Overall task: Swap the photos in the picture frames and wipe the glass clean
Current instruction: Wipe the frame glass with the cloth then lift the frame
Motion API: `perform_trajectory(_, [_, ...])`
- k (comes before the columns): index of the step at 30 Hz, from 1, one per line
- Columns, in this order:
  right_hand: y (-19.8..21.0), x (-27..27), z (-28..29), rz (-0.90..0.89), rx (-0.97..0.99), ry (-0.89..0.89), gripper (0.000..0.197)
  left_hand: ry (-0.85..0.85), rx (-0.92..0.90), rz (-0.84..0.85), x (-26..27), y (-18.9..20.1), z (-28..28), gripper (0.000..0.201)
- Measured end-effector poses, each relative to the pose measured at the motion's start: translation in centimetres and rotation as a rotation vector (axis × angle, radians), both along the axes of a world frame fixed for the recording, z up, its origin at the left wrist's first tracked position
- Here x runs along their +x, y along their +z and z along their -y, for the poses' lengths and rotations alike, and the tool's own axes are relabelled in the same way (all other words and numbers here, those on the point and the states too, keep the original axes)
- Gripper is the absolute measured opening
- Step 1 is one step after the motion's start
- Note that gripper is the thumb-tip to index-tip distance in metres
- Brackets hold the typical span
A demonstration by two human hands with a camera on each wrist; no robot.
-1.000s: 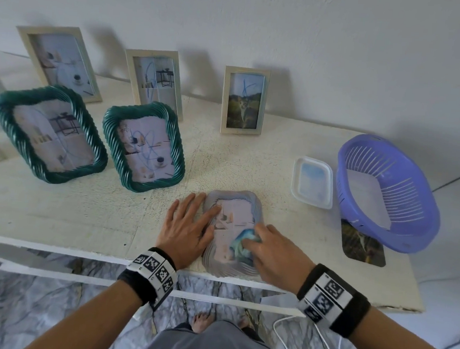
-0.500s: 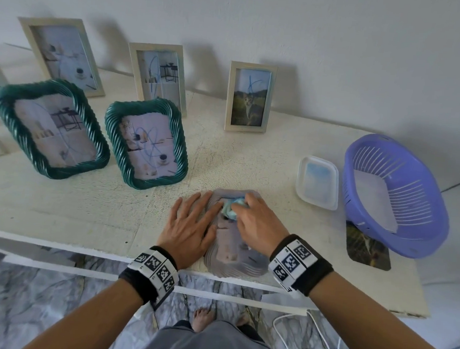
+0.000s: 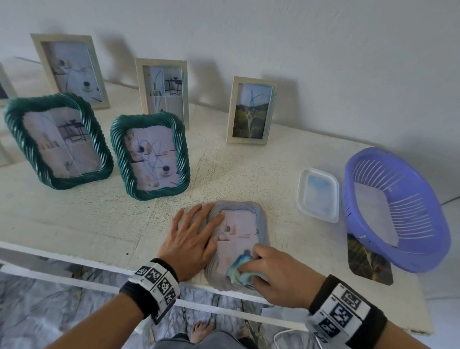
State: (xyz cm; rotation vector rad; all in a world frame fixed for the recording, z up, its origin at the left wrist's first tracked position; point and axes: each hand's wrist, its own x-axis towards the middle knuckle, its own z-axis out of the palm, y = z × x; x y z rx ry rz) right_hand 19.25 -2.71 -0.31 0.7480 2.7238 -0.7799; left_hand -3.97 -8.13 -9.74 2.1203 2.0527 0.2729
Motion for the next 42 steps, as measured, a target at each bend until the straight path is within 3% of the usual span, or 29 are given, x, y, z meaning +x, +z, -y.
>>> perform_trajectory(4, [1.5,1.4,-2.5,-0.093,-0.052,-0.141,0.025,-0.005,0.001,0.011,0.0,-0.1,0.1,0.057])
perform_trajectory(9, [1.7,3.1,-7.6,-0.206,0.278,-0.521,0.020,-0.005,0.015,0.023,-0.1,0.0,0.1,0.057])
perform_trajectory(12, [0.7,3.4,-10.6,-0.142,0.443,-0.703,0.017,-0.009,0.011,0.038,-0.1,-0.1,0.1,0.057])
perform_trajectory(17, [-1.2,2.9,-14.2,0.103,0.513,-0.922,0.030,-0.012,0.014,0.039,-0.3,-0.1,0.1,0.057])
perform_trajectory(23, [-2.6,2.8,-14.5,0.244,0.503,-0.933,0.039,-0.015,0.015,0.042,-0.4,-0.2,0.0,0.056])
perform_trajectory(28, [-3.5,2.9,-14.0,0.327,0.508,-0.805,0.064,-0.012,0.005,0.038,-0.4,-0.1,-0.1,0.056])
perform_trajectory(34, [-4.5,3.5,-14.0,0.302,0.279,-0.789,0.078,-0.012,-0.010,0.038,-0.3,0.2,-0.2,0.056])
perform_trajectory(42, [-4.0,3.9,-13.9,0.251,0.209,-0.782,0.084,-0.010,-0.025,0.046,-0.2,0.7,-0.1,0.057])
